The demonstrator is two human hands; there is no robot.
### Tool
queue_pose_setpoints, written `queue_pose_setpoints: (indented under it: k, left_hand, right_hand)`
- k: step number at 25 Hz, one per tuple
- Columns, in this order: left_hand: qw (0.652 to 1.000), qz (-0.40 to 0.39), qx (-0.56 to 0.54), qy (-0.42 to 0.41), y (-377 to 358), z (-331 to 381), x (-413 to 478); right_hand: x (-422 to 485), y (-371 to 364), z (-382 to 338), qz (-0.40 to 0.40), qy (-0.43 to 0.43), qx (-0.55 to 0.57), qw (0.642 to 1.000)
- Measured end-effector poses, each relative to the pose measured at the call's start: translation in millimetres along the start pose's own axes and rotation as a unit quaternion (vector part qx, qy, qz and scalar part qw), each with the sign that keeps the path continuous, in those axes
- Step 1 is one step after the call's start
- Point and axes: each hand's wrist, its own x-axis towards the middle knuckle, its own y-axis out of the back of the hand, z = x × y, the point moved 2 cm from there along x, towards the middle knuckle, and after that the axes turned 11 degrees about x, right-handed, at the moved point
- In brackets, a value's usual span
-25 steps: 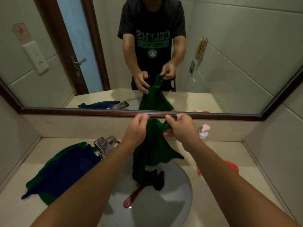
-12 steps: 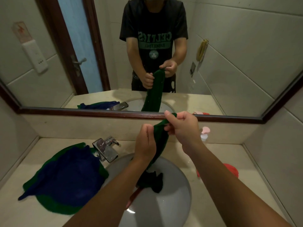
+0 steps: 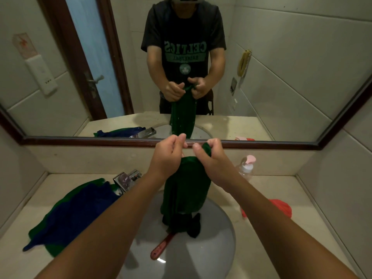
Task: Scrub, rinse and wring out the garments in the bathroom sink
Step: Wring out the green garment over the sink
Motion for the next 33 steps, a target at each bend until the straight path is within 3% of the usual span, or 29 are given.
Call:
queue_pose_setpoints:
  k: [2,4,8,13,19,24,27,31,33]
  left_hand:
    - [1.000,0.010,-0.021,0.013,2,3,6]
    - [0.999,0.005,-0.040,0.011,2,5,10]
    - [0.998,0.004,-0.061,-0.009,-9,0,-6]
    - [0.996,0.011,-0.035,-0.076,-31,-14,-38]
    - [0.992,0.080,0.008,-0.093,-37,-4,-35]
    - [0.987,0.020,0.065,-0.142,-11,8,-4]
    - [0.984,0.002,0.054,-0.169,15,46,16]
    - [0.991,-0.015,0.031,-0.130,21,82,33]
    - [0.998,-0.003,0.005,-0.064,25,81,42]
  right_hand:
    - [-2,-1,1,-0.069,0.017,-0.048,0.996]
    - [-2,0,4,-0.081,0.069,-0.098,0.989]
    - [0,-4,3,0.024,0.113,-0.070,0.991]
    - [0,-3,-9,0.082,0.061,0.088,0.991]
    - [-5,14,-24,0.088,0.058,0.082,0.991]
    - [-6,32,-27,0.108,0.059,0.022,0.992]
    - [-4,29,-26,0.116,0.050,0.094,0.987]
    - [3,-13,-23,0.017,0.006,0.237,0.971]
    - [5,-22,-30,0.022,0.005,0.237,0.971]
